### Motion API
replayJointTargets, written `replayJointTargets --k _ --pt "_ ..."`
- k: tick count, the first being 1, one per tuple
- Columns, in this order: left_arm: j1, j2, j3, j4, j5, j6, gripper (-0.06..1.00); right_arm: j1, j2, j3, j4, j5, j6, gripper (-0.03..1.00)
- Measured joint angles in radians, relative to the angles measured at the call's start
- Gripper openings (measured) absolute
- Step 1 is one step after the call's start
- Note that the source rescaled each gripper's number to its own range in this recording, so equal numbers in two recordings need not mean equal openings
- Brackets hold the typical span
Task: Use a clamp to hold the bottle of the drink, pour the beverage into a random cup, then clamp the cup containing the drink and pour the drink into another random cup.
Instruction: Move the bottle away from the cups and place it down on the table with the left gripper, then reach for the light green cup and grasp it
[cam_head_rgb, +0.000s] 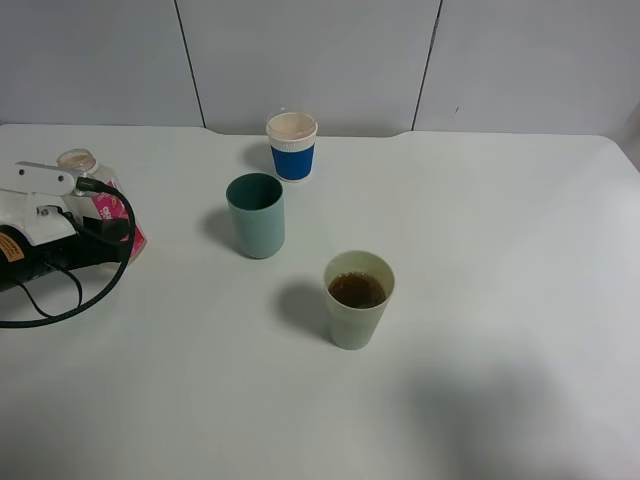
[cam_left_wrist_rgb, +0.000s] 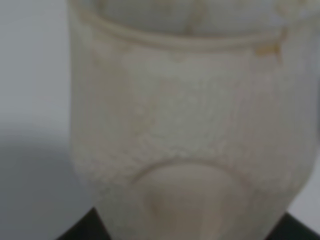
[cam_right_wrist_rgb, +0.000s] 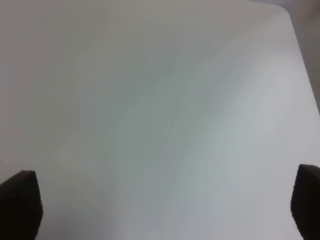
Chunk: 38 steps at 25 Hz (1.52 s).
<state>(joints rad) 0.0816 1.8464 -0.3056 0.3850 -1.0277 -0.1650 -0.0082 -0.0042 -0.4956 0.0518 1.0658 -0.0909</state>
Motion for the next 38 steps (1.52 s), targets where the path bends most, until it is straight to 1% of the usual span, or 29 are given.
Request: replayJointTargets --k 1,2,3,5,6,8,10,11,14,16,26,33,38 --pt "0.0 0.0 0.0 0.0 0.0 0.0 0.02 0.0 0.0 0.0 0.0 0.0 0.0 1.0" --pt "0.0 0.0 0.0 0.0 0.0 0.0 0.1 0.0 0.0 0.0 0.0 0.0 0.0 1.0" --pt "0.0 0.0 0.0 0.0 0.001 0.0 0.2 0.0 0.0 0.0 0.0 0.0 0.0 1.0" --pt "0.0 0.001 0.0 0.0 0.001 -0.001 0.49 0.0 0.0 0.0 0.0 0.0 0.0 1.0" --pt "0.0 0.002 0.0 0.0 0.002 -0.004 0.61 0.0 0.0 0.0 0.0 0.0 0.0 1.0" --pt "0.0 0.002 0.0 0.0 0.002 -0.008 0.76 0.0 0.0 0.0 0.0 0.0 0.0 1.0" --pt "0.0 0.002 0.0 0.0 0.002 -0.009 0.85 0.0 0.0 0.0 0.0 0.0 0.0 1.0" --pt "0.0 0.002 0.0 0.0 0.002 -0.009 0.85 0.0 0.0 0.0 0.0 0.0 0.0 1.0" --pt "0.0 0.002 0.0 0.0 0.003 -0.01 0.91 0.0 0.0 0.0 0.0 0.0 0.0 1.0" --pt "0.0 0.002 0.0 0.0 0.003 -0.01 0.92 0.0 0.0 0.0 0.0 0.0 0.0 1.0" --pt "0.0 -0.006 0.022 0.004 0.004 -0.011 0.93 0.0 0.0 0.0 0.0 0.0 0.0 1.0" --pt "0.0 -0.085 0.04 0.006 0.012 -0.039 0.93 0.0 0.0 0.0 0.0 0.0 0.0 1.0" --pt "0.0 -0.156 0.092 0.007 0.014 -0.044 0.93 0.0 0.0 0.0 0.0 0.0 0.0 1.0"
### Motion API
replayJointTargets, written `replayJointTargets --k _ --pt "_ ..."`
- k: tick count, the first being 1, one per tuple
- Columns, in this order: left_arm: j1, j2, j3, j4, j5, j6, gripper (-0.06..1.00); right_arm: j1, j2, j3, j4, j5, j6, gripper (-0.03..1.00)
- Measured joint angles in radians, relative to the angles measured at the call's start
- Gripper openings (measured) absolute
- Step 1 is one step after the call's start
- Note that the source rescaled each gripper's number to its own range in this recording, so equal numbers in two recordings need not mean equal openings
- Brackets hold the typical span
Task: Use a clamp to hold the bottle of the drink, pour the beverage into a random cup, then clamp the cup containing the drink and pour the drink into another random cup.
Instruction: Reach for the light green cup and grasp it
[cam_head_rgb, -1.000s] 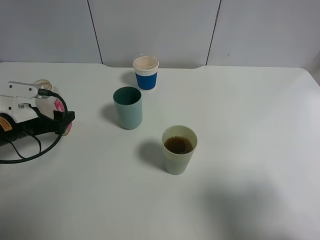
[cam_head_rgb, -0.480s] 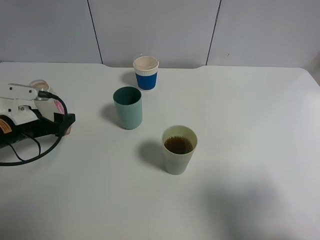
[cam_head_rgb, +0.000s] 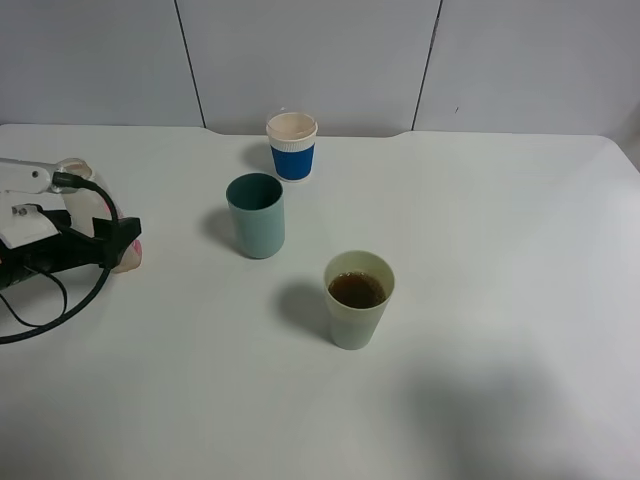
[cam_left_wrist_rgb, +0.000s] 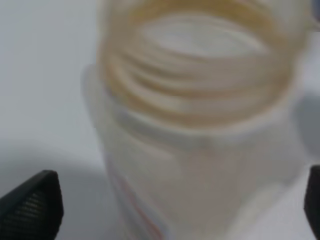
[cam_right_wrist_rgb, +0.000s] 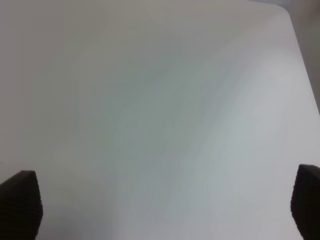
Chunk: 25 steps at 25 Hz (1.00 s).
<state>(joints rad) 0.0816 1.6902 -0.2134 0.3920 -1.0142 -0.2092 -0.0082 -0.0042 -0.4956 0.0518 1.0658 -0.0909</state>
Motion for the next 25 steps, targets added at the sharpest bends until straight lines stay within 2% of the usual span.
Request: replayJointTargets --k 12,20,25 --pt "-0.001 -0.179 0.154 -0.008 0.015 -0.019 0.93 0.0 0.0 0.0 0.0 0.0 0.0 1.0" --pt "-0.001 -0.385 0.168 -0.034 0.096 -0.093 0.93 0.0 0.0 0.0 0.0 0.0 0.0 1.0" --pt "-0.001 -0.573 0.169 -0.105 0.205 -0.113 0.93 0.0 0.0 0.0 0.0 0.0 0.0 1.0"
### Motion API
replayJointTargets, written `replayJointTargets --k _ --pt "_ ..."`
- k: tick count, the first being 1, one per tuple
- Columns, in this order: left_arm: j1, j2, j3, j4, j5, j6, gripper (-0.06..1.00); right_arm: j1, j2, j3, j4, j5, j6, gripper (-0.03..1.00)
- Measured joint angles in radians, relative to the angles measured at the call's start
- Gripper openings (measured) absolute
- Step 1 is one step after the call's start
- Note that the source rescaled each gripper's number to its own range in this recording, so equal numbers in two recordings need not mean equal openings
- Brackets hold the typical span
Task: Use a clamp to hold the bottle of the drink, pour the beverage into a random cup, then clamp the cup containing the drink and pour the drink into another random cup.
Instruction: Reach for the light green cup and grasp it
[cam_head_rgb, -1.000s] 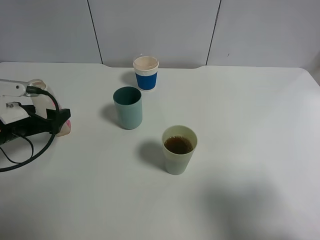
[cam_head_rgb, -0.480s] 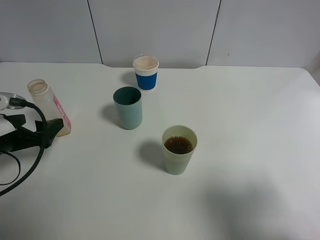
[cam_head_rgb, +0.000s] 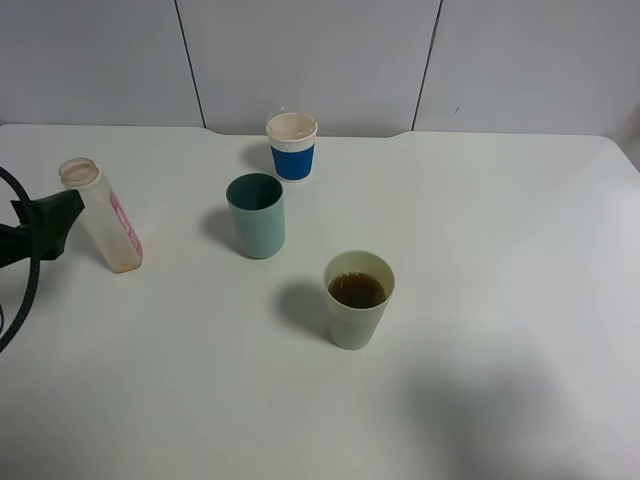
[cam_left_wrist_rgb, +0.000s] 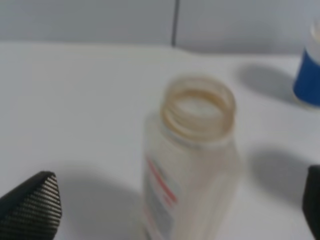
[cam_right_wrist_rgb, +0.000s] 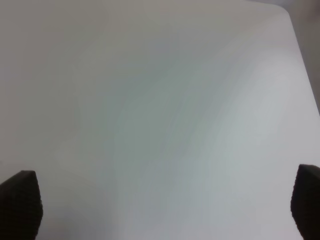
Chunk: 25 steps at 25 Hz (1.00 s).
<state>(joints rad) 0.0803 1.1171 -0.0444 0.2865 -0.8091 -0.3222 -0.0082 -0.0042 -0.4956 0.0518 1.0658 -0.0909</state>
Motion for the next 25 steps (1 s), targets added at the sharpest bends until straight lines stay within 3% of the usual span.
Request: replayJointTargets --k 6,15,25 --pt "0.0 -0.233 -0.049 -0.087 0.21 -0.038 0.93 0.0 0.0 0.0 0.0 0.0 0.0 1.0" --pt "0.0 -0.476 -0.335 -0.096 0.715 -0.016 0.93 0.0 0.0 0.0 0.0 0.0 0.0 1.0" --pt "0.0 -0.729 -0.587 -0.185 1.306 0.289 0.93 0.0 0.0 0.0 0.0 0.0 0.0 1.0"
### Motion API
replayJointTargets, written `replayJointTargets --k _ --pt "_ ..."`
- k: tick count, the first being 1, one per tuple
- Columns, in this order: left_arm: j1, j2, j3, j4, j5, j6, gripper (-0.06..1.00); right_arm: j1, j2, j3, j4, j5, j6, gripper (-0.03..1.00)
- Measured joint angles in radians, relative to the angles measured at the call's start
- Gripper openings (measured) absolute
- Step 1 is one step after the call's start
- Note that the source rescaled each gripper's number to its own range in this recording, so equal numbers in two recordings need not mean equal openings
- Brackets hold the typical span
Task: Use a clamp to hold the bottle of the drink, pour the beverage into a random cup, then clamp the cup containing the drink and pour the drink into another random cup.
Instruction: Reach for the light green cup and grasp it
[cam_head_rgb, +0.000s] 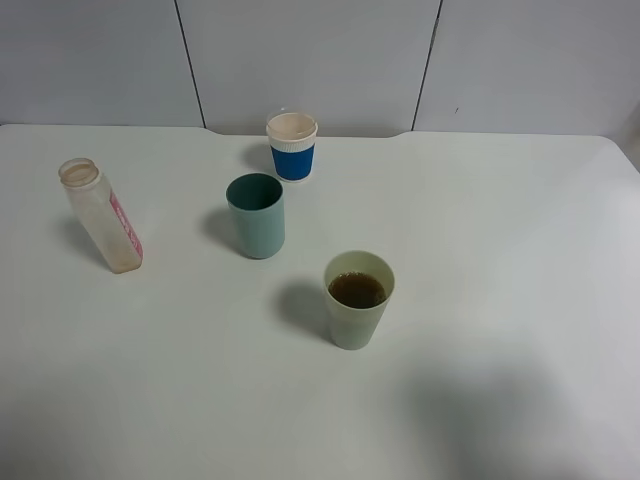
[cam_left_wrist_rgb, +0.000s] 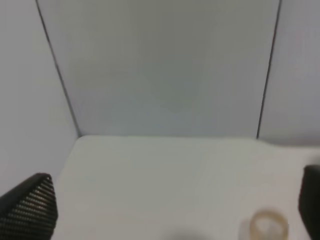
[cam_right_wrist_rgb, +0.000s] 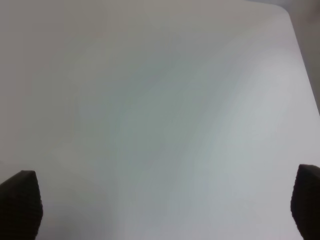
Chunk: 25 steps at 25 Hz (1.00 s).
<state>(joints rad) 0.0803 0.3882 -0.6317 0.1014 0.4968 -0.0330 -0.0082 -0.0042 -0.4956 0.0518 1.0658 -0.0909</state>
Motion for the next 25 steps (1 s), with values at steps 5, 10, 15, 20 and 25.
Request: replayJointTargets --k 5,10,15,20,25 --pt "0.0 -0.104 -0.068 -0.047 0.251 0.041 0.93 0.0 0.0 0.0 0.0 0.0 0.0 1.0" --pt "0.0 -0.224 -0.077 -0.101 0.365 0.044 0.93 0.0 0.0 0.0 0.0 0.0 0.0 1.0" --pt "-0.001 -0.326 -0.078 -0.101 0.456 0.044 0.93 0.0 0.0 0.0 0.0 0.0 0.0 1.0" --pt "-0.001 -0.391 -0.049 -0.101 0.504 0.044 0.93 0.0 0.0 0.0 0.0 0.0 0.0 1.0" --pt "-0.001 -0.392 0.034 -0.111 0.532 0.043 0.93 0.0 0.0 0.0 0.0 0.0 0.0 1.0"
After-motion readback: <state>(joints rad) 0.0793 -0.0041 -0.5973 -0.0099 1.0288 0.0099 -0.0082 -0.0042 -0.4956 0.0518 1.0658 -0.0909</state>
